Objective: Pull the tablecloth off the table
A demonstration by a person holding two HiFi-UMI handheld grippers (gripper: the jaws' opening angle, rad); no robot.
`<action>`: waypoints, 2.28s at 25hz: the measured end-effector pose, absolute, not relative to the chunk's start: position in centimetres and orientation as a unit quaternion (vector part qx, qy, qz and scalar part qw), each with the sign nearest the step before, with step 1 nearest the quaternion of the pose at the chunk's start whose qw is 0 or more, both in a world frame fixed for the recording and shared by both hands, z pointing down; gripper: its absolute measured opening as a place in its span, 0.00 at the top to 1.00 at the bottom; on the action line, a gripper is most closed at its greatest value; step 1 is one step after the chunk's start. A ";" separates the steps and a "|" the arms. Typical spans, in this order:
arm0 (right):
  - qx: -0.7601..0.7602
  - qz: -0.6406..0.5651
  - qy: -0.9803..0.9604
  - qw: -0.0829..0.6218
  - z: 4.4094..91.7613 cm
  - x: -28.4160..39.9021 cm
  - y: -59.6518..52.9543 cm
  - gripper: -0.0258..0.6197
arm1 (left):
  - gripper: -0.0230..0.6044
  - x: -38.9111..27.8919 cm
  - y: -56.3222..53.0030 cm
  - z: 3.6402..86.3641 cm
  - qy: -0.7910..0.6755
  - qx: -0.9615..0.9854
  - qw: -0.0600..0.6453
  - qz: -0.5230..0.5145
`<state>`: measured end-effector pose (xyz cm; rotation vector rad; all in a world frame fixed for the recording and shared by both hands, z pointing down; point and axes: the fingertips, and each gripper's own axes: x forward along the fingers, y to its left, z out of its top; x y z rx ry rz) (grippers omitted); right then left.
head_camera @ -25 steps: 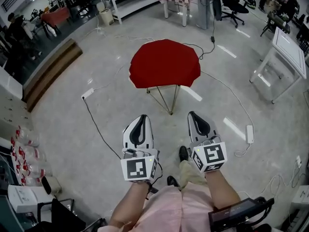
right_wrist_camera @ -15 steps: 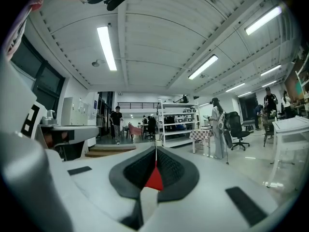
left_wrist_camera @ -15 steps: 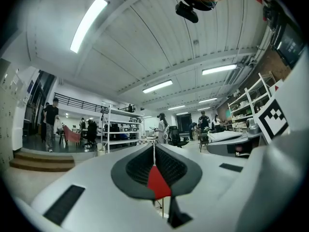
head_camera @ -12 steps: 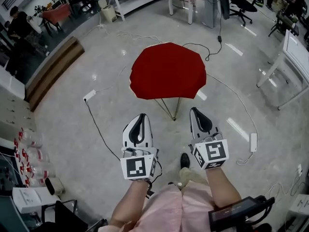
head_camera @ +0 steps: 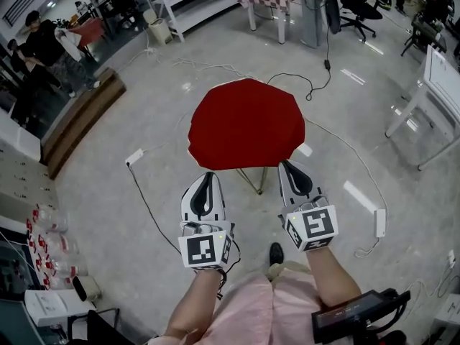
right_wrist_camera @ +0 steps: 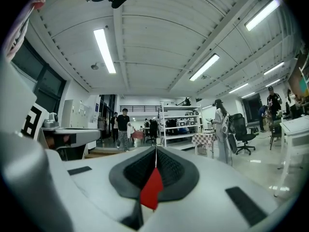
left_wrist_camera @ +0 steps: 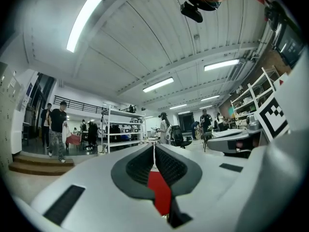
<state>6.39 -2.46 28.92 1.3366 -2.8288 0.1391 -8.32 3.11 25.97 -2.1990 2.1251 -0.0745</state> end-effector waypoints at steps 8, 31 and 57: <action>0.417 0.041 -0.908 0.003 28.7 6.4 -5.1 0.94 | 0.92 -7.7 0.9 26.1 0.699 -0.714 0.040 -0.021; 0.417 0.069 -0.904 0.059 37.1 -2.7 -14.4 0.94 | 0.92 -17.6 -10.0 34.1 0.676 -0.736 0.008 -0.036; 0.385 0.079 -0.911 0.129 49.2 -4.2 -13.8 0.75 | 0.91 -18.8 -10.7 46.8 0.629 -0.775 -0.037 -0.044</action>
